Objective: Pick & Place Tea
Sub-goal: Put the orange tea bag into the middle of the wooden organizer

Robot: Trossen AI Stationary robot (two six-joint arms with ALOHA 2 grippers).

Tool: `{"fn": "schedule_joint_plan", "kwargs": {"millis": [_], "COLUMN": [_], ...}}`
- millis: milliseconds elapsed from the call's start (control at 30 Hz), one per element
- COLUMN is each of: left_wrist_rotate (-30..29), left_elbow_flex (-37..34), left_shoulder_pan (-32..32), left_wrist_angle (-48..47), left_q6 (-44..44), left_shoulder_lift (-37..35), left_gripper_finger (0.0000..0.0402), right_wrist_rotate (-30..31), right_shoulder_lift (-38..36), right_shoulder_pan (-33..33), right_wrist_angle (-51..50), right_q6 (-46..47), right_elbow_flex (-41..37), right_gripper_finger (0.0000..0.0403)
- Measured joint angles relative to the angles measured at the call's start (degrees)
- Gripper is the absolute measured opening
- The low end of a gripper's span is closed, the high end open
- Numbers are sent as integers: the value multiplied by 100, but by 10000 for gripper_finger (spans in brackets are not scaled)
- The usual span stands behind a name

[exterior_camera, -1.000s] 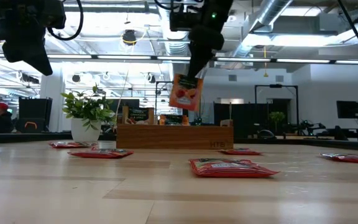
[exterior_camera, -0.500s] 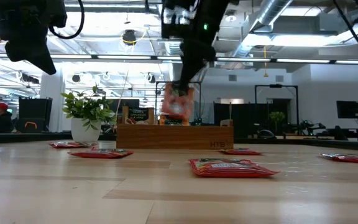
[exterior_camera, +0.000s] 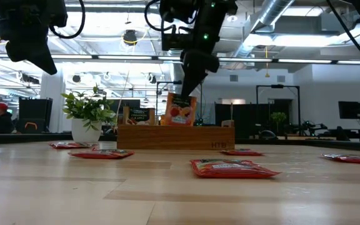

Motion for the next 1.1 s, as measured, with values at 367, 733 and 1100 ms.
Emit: {"fn": "schedule_joint_plan", "kwargs": {"millis": [367, 733, 1100], "left_wrist_rotate": [-1, -27, -25], "left_elbow_flex": [0, 0, 0], "left_shoulder_pan": [0, 0, 0], "left_wrist_angle": [1, 1, 1], "left_q6": [-2, -7, -9], "left_shoulder_lift": [-1, -1, -1], "left_gripper_finger": [0, 0, 0], "right_wrist_rotate": [-209, -500, -610], "right_shoulder_lift": [0, 0, 7], "right_shoulder_pan": [-76, -153, -199], "right_wrist_angle": [7, 51, 331], "right_q6": [-266, -343, -433], "right_elbow_flex": [0, -13, -279], "right_gripper_finger": [0, 0, 0]}}
